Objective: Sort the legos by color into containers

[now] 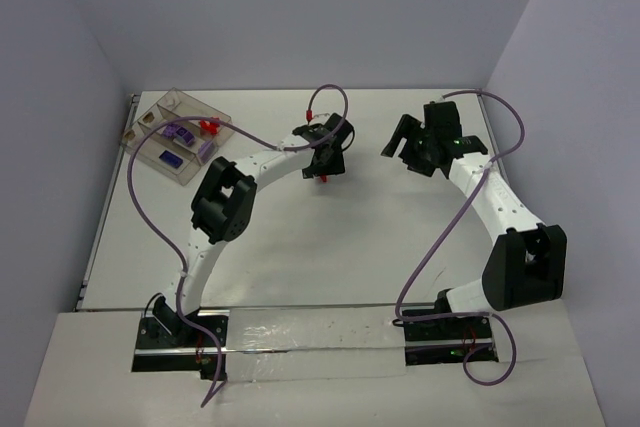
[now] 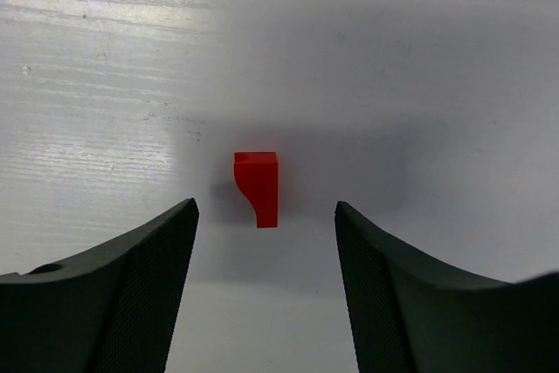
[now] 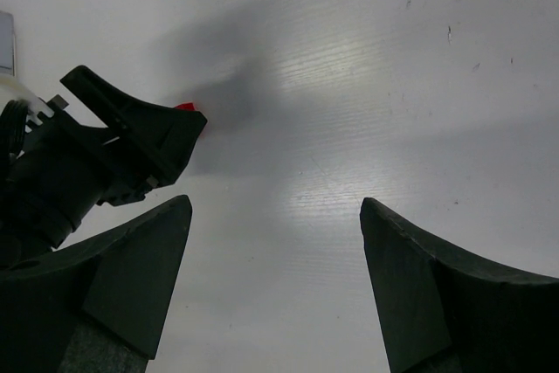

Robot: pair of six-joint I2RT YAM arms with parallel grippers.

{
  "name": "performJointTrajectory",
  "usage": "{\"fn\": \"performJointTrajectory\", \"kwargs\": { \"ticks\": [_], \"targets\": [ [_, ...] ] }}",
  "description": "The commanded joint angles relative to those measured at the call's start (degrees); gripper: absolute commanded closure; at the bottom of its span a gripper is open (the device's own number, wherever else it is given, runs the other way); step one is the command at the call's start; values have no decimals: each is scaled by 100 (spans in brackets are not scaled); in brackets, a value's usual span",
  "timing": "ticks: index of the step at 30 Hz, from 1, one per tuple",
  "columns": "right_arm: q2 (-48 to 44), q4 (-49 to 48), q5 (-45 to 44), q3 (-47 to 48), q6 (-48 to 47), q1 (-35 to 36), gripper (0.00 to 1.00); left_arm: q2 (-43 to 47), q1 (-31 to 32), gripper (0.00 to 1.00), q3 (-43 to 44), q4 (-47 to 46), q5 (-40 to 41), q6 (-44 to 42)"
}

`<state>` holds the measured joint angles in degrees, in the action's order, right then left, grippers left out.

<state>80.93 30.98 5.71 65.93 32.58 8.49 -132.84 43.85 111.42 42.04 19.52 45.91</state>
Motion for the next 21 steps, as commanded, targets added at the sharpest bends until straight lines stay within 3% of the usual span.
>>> {"fn": "performJointTrajectory", "kwargs": {
  "ticks": [1,10,14,16,21],
  "targets": [
    [-147,-198,96,-20,21,47,15,-177,62,39,258,120,226,-54],
    [-130,-231,157,-52,21,47,15,-240,62,62,168,30,278,-223],
    [-122,-250,195,-90,38,56,15,-238,62,90,242,105,267,-269],
    [-133,-254,199,-102,38,56,15,-184,58,99,258,138,322,-293],
    [-71,-338,303,-162,12,74,15,178,-6,100,133,34,283,-690]
  ]
}}
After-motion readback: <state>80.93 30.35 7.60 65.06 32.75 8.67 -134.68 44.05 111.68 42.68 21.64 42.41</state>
